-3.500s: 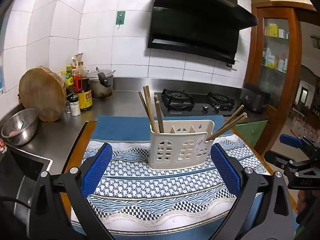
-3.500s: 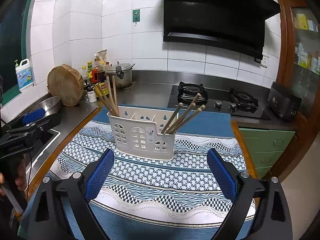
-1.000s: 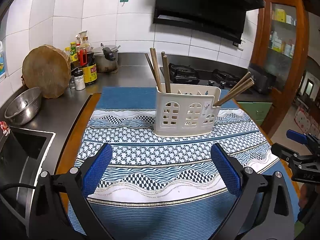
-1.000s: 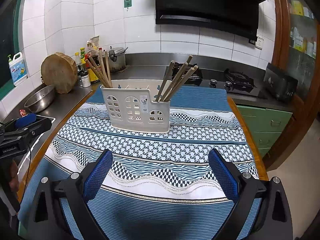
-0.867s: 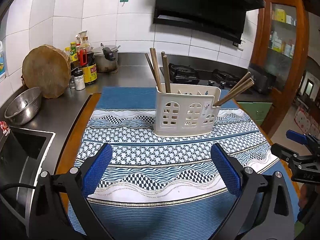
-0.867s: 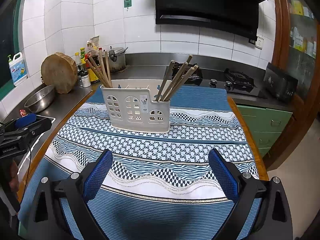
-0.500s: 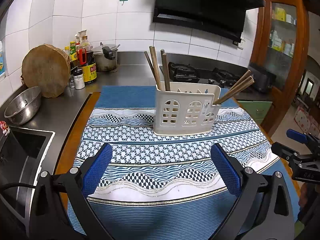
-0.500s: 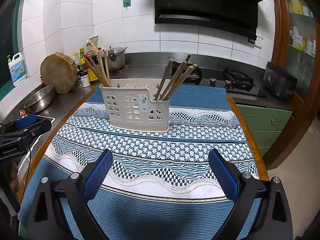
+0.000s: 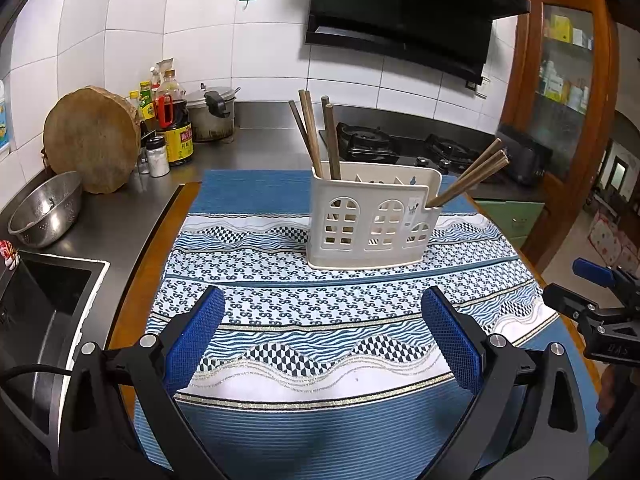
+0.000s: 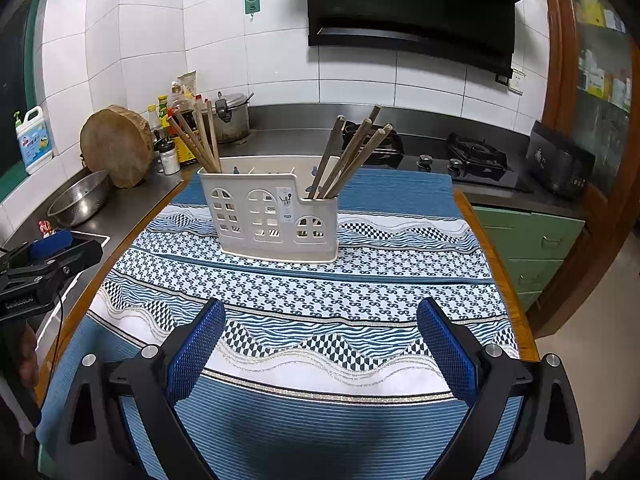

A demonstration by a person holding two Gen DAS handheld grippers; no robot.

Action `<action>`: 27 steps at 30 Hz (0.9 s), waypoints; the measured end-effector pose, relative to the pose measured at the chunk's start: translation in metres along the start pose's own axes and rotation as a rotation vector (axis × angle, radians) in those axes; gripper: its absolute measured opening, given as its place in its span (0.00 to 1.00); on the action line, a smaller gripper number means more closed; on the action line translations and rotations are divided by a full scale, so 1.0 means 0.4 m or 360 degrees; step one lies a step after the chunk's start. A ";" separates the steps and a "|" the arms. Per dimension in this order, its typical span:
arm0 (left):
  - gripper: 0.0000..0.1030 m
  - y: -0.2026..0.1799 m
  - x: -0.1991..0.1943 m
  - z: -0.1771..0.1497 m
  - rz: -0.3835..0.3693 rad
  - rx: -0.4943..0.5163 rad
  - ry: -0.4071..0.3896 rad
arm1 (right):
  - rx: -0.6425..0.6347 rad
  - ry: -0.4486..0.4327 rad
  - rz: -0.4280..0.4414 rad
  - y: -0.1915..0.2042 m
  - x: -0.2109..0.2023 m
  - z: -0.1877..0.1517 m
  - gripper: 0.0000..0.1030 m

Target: Organize utensils

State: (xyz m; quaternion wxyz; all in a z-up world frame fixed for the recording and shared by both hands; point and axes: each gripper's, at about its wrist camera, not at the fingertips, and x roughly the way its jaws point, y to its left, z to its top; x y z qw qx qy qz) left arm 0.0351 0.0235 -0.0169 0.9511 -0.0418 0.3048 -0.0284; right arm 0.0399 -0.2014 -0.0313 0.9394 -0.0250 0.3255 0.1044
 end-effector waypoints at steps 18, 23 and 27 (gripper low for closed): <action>0.95 -0.003 0.002 -0.005 0.0008 0.0015 0.0017 | 0.0005 0.0014 -0.0001 0.003 0.008 -0.014 0.90; 0.95 -0.005 0.007 -0.005 0.0008 0.0022 0.0023 | 0.0005 0.0022 0.0002 0.005 0.011 -0.019 0.90; 0.95 -0.011 0.001 -0.008 0.0007 0.0045 0.0000 | 0.0002 0.0025 0.0002 0.009 0.012 -0.019 0.90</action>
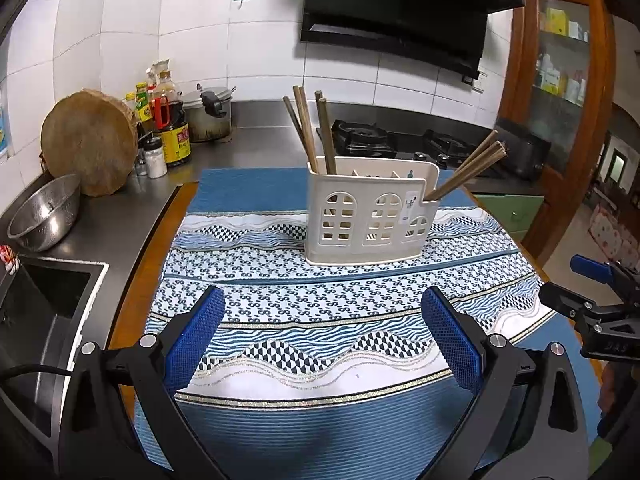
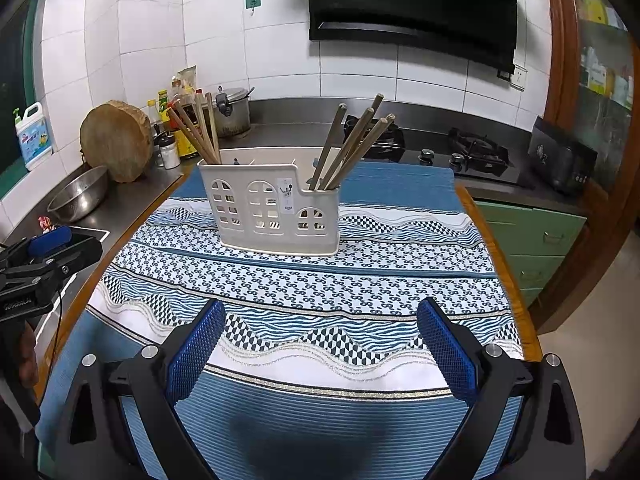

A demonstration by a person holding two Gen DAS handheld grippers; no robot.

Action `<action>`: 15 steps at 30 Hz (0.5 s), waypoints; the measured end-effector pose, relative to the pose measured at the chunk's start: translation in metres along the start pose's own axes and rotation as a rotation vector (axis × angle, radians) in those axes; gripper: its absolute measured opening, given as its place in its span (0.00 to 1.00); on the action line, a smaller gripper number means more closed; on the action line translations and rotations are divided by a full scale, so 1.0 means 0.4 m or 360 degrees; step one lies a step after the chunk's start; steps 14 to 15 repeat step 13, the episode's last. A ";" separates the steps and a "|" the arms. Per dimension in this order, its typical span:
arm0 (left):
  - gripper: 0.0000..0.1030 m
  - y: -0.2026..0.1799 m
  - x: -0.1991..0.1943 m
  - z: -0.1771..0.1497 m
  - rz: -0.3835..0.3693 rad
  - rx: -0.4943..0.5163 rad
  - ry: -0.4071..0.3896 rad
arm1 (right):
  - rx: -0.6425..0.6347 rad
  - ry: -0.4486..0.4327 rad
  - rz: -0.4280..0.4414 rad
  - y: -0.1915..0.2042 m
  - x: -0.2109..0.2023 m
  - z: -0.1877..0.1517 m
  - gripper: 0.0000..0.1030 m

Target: Organize utensils

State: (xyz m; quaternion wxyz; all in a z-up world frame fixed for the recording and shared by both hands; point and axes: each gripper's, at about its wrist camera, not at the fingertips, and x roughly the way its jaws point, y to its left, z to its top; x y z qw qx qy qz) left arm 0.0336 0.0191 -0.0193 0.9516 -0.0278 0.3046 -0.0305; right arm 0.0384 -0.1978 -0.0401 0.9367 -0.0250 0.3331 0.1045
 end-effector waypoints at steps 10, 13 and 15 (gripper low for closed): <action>0.95 -0.002 0.011 0.000 -0.0015 0.0008 0.0029 | 0.0002 0.0015 -0.0001 0.004 0.006 0.000 0.90; 0.95 -0.002 0.012 0.001 -0.0014 0.0007 0.0032 | 0.0006 0.0020 0.0001 0.003 0.009 -0.002 0.90; 0.95 -0.002 0.012 0.001 -0.0014 0.0007 0.0032 | 0.0006 0.0020 0.0001 0.003 0.009 -0.002 0.90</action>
